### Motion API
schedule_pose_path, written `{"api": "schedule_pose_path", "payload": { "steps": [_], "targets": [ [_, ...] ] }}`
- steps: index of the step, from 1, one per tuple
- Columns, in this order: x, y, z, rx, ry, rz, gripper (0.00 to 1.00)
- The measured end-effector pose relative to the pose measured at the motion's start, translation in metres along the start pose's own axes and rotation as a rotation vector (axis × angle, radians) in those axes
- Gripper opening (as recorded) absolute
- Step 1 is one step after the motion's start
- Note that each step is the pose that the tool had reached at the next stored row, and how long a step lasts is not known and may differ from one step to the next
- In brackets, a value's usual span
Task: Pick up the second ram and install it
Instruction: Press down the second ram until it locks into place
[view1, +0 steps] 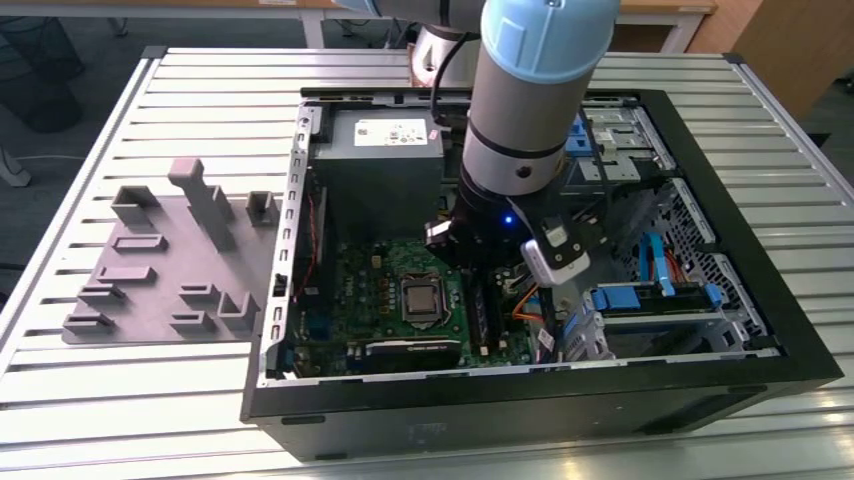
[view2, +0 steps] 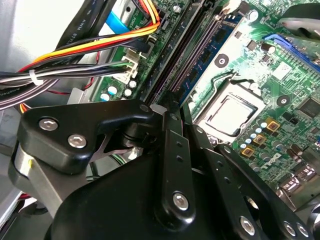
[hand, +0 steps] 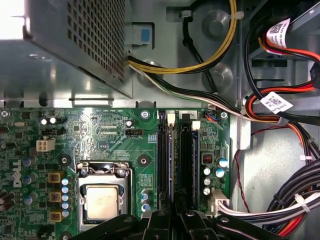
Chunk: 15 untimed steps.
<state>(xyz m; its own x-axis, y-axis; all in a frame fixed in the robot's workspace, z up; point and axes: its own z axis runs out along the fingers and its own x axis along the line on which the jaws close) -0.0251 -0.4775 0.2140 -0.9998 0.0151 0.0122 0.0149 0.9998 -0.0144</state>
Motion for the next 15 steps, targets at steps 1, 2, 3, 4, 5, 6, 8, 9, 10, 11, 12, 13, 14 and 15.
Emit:
{"api": "schedule_pose_path", "payload": {
  "steps": [1,2,3,4,5,6,8,9,10,11,12,13,14,15],
  "targets": [
    [0.0,0.0,0.0002,-0.0002,0.0,0.0,0.14],
    [0.0,0.0001,0.0005,-0.0003,0.0,0.0,0.14],
    [0.0,0.0002,0.0009,-0.0005,0.0,0.0,0.14],
    [0.0,0.0003,0.0012,-0.0005,0.0,0.0,0.14],
    [0.0,0.0004,0.0014,-0.0006,0.0001,0.0,0.14],
    [0.0,0.0005,0.0016,-0.0007,0.0001,0.0,0.14],
    [0.0,0.0005,0.0018,-0.0009,0.0,0.001,0.14],
    [0.0,0.0005,0.0019,-0.0009,0.0,0.001,0.14],
    [0.0,0.0005,0.0019,-0.0009,0.0,0.001,0.14],
    [0.0,0.0005,0.0022,-0.0011,-0.0001,0.001,0.14],
    [0.0,0.0005,0.0023,-0.0011,0.0,0.001,0.14],
    [0.0,0.0005,0.0025,-0.001,0.0,0.001,0.14],
    [0.0,0.0005,0.0026,-0.0009,0.0,0.001,0.14],
    [0.0,0.0005,0.0028,-0.001,0.0,0.0,0.14]
  ]
}}
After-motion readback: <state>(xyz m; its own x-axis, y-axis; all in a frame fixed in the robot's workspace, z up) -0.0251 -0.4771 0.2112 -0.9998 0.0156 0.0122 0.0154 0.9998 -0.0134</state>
